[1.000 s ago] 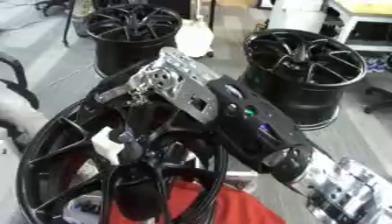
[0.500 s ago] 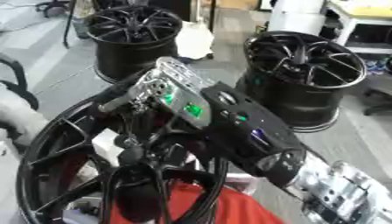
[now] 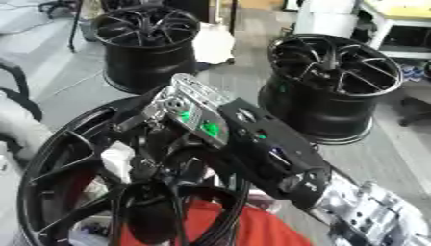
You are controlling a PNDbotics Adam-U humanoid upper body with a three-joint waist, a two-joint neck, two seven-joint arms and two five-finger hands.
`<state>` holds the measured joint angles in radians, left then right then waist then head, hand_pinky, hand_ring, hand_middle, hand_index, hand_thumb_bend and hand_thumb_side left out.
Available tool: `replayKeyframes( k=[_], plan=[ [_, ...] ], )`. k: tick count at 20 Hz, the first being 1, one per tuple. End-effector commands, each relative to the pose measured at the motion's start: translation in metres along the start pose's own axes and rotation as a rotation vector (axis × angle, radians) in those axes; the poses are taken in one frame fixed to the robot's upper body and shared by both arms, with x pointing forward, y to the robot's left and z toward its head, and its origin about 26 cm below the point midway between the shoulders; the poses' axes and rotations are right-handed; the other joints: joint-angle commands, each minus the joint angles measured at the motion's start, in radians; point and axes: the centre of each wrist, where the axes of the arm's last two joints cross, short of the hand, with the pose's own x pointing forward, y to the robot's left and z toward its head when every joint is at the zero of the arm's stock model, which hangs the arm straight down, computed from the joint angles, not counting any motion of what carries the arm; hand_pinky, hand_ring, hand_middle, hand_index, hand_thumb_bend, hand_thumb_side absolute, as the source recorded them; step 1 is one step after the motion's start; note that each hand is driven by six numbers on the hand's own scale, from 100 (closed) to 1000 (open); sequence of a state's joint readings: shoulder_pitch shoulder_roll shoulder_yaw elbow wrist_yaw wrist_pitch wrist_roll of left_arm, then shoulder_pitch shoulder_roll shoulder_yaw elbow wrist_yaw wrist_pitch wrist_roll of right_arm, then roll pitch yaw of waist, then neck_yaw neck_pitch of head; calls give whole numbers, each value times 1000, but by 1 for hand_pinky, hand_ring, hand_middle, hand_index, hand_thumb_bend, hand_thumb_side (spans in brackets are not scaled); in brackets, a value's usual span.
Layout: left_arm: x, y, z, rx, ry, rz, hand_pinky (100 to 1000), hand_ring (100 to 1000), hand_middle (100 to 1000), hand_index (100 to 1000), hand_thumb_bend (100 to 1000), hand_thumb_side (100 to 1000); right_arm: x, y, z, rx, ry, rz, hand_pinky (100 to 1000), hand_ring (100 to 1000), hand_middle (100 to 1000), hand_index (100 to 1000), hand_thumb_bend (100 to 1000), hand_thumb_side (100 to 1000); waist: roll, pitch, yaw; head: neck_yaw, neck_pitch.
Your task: Pull the pin out of the wheel hub.
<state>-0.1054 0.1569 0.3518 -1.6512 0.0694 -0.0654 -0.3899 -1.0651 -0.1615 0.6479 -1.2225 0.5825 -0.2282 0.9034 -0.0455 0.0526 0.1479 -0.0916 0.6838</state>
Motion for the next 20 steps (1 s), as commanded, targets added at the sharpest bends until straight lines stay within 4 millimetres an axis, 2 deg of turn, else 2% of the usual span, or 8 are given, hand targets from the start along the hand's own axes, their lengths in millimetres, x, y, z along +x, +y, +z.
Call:
replayKeyframes(
  k=[1,8,10,12,13,17,20],
  plan=[
    [10,3,-5,-10,-32,-25,585,624,667,799,100,822,0,-5,2,0,4,24,881,953,896,910,100,100,6,-8,-1,-2,-10],
    [10,3,-5,-10,-34,-23,585,624,667,799,100,822,2,-6,-3,-6,-2,17,868,930,825,849,100,100,7,-8,1,-4,-10],
    [10,3,-5,-12,-33,-23,585,624,667,800,100,823,3,-9,-2,-17,-7,18,859,914,760,789,100,100,7,-8,2,-5,-10],
    [10,2,-5,-13,-33,-23,585,624,666,800,100,822,6,-13,-1,-30,-13,23,852,900,700,738,100,100,7,-8,2,-5,-9],
    [10,2,-5,-13,-32,-23,585,624,666,800,100,823,8,-16,0,-37,-16,25,846,887,643,694,100,100,7,-8,2,-6,-9],
    [10,2,-5,-14,-30,-23,585,625,666,800,100,823,19,-32,6,-83,-39,45,841,868,562,630,100,100,6,-10,2,-7,-7],
    [10,3,-5,-16,-29,-24,585,625,666,800,100,823,27,-46,14,-122,-57,54,840,860,536,624,100,100,5,-12,0,-9,-5]
  ],
)
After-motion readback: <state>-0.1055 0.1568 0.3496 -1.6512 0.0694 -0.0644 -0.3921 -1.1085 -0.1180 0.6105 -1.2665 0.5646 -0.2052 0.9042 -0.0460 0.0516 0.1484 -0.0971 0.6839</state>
